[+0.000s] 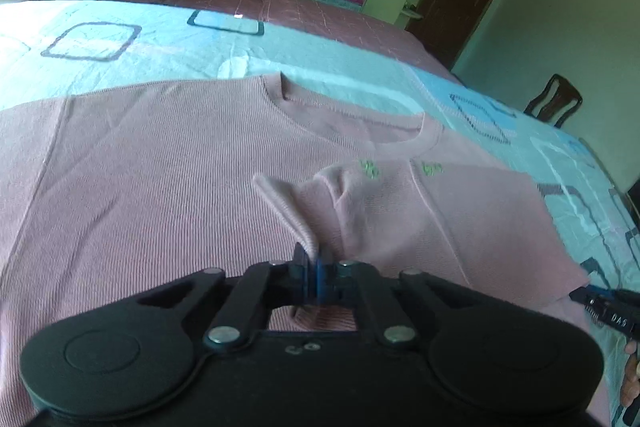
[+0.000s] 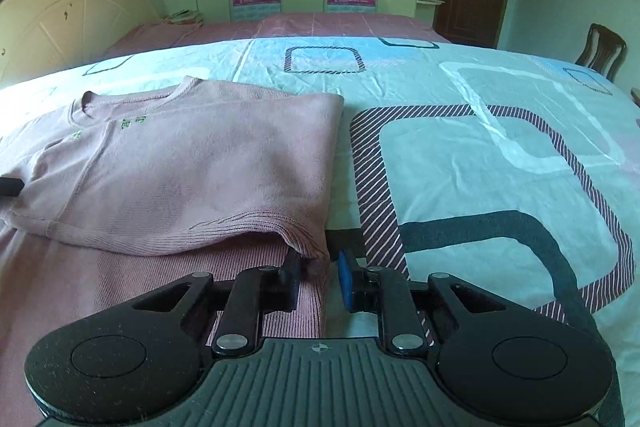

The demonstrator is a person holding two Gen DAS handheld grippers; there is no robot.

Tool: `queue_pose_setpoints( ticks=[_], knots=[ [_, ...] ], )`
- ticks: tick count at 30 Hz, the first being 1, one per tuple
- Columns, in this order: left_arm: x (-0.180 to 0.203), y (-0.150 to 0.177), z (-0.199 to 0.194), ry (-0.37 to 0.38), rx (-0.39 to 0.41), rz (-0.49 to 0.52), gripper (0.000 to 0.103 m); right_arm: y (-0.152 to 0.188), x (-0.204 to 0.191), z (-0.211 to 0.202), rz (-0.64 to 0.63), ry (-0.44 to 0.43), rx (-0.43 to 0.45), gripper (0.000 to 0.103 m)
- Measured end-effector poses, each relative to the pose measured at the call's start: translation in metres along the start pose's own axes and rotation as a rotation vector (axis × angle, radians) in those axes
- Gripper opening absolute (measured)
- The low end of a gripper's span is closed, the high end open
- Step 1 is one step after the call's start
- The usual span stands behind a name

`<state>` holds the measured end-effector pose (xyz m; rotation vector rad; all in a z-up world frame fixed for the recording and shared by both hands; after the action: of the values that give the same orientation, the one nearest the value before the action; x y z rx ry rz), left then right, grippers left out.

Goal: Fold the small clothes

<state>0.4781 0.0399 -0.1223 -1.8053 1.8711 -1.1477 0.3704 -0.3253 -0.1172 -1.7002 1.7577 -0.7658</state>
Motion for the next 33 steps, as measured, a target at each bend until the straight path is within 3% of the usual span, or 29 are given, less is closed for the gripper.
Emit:
queue_pose_setpoints(
  ticks=[2,4,7,10,13,15,16,17,18,19,20,22,25,28,31,33],
  knots=[
    [-0.003,-0.008,-0.006,-0.027,0.032,0.031,0.004,0.004,0.006,0.002,-0.008,-0.005,-0.021,0.02],
    [-0.003,-0.009,0.0,-0.028,-0.003,0.072,0.004,0.003,0.008,-0.003,-0.017,-0.029,-0.027,0.02],
    [0.001,-0.001,0.005,-0.032,-0.039,0.147,0.006,-0.004,0.012,-0.027,0.02,-0.063,0.058,0.02],
    [-0.003,0.005,0.007,-0.029,-0.038,0.134,0.01,-0.011,0.007,-0.028,0.021,-0.068,0.098,0.02],
    [-0.006,0.005,0.009,-0.037,-0.036,0.105,0.011,-0.005,0.001,0.01,0.004,-0.086,-0.056,0.019],
    [-0.009,0.001,0.005,-0.053,-0.035,0.093,0.021,-0.01,0.001,0.011,-0.024,-0.083,-0.062,0.019],
    [-0.011,-0.003,0.0,-0.077,-0.017,0.081,0.039,-0.015,0.004,0.006,-0.005,-0.091,-0.046,0.019],
    [-0.012,-0.006,-0.008,-0.105,0.017,0.08,0.069,-0.02,0.008,-0.002,0.017,-0.091,0.004,0.018],
    [-0.012,-0.008,-0.019,-0.122,0.078,0.085,0.079,-0.025,0.011,-0.008,0.032,-0.101,0.035,0.018],
    [-0.008,-0.01,-0.027,-0.105,0.126,0.092,0.078,-0.03,0.012,-0.009,0.044,-0.113,0.059,0.018],
    [-0.002,-0.012,-0.028,-0.079,0.124,0.101,0.062,-0.037,0.011,-0.006,0.048,-0.119,0.077,0.018],
    [0.019,-0.013,-0.018,-0.021,0.091,0.151,0.044,-0.048,0.0,0.013,0.041,-0.146,0.061,0.018],
    [0.052,-0.005,0.009,-0.002,0.05,0.238,0.049,-0.056,-0.031,0.045,-0.008,-0.211,0.028,0.018],
    [0.063,0.0,0.036,-0.044,0.049,0.27,0.077,-0.057,-0.064,0.058,-0.075,-0.278,0.046,0.019],
    [0.047,-0.001,0.048,-0.092,0.043,0.266,0.065,-0.059,-0.081,0.07,-0.167,-0.312,0.082,0.019],
    [0.033,-0.003,0.047,-0.107,0.059,0.261,0.06,-0.069,-0.065,0.088,-0.162,-0.214,0.085,0.019]
  ],
)
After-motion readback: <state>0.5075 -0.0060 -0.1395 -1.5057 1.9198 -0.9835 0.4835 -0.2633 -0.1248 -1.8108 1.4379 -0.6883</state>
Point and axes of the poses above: each gripper's, at about its wrist camera, not at the fingertips, and z roughly the way its jaws point, x to its right, y to its underside, the point moved 1 cm from there along z, roughly the way its jaws point, and after that the axes turned 5 degrees about x, right-handed, at the moved point
